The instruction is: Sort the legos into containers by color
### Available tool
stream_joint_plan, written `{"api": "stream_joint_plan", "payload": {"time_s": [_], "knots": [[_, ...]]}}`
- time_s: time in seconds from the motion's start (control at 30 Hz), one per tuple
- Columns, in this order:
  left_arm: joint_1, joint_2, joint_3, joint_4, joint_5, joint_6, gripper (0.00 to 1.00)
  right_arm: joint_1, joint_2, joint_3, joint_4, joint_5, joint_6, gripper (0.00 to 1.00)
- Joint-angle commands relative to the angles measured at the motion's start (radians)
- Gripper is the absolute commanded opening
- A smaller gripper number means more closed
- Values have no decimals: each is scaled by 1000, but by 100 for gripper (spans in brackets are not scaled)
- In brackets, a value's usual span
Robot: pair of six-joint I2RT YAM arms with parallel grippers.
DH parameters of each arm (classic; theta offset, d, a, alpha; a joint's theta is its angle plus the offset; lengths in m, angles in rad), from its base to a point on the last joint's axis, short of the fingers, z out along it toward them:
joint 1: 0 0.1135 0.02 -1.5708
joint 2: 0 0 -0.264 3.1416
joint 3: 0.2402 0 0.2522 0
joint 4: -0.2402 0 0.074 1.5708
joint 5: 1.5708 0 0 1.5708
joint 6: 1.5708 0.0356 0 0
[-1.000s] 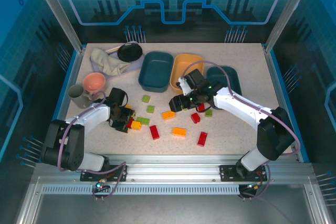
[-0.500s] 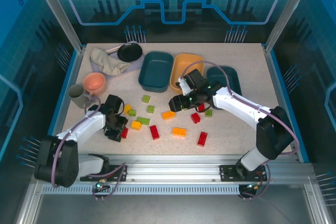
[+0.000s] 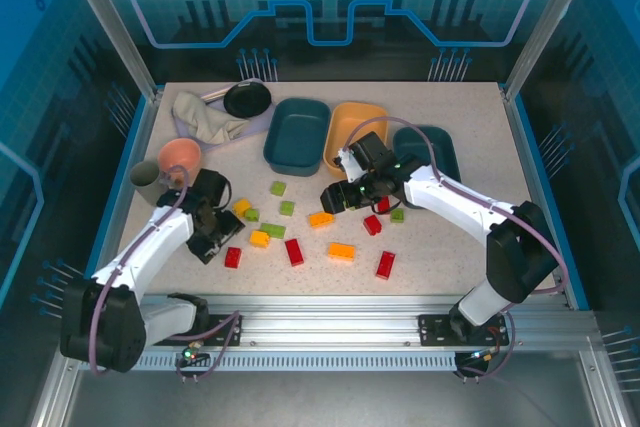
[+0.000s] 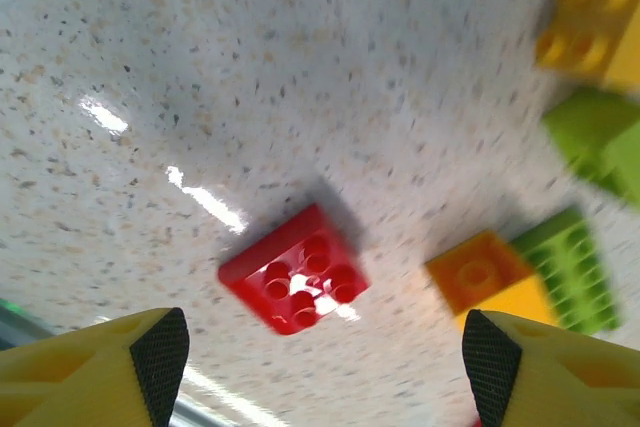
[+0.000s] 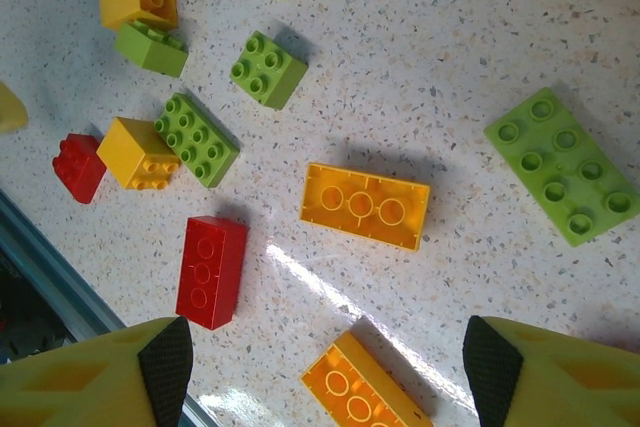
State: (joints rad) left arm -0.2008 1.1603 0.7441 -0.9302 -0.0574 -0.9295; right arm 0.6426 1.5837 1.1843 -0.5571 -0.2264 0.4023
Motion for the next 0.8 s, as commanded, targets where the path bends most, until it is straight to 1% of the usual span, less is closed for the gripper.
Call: {"api": "stream_joint_plan", "payload": {"time_s": [0.0, 0.03, 0.07, 0.27, 0.37, 0.43, 0.6, 0.67, 0.77], "knots": [[-136, -64, -27, -34, -32, 167, 75, 17, 22, 11, 21, -36, 2, 75], [-166, -76, -40, -10, -47, 166, 75, 17, 25, 13, 23, -38, 2, 75], [-172, -83, -64, 16, -48, 166, 76, 17, 28, 15, 26, -41, 4, 74], [-172, -120, -200, 168, -131, 180, 80, 17, 32, 19, 28, -50, 9, 74], [-166, -135, -226, 215, -141, 170, 81, 17, 18, 7, 25, -50, 7, 74], [-164, -119, -232, 231, -152, 160, 82, 17, 10, -4, 23, -48, 7, 74], [-164, -10, -216, 275, -144, 146, 81, 17, 4, -10, 18, -54, 4, 74], [-164, 8, -213, 311, -146, 149, 81, 17, 6, -5, 13, -57, 1, 74], [-164, 21, -219, 393, -117, 151, 80, 16, 4, -5, 9, -58, 1, 74]]}}
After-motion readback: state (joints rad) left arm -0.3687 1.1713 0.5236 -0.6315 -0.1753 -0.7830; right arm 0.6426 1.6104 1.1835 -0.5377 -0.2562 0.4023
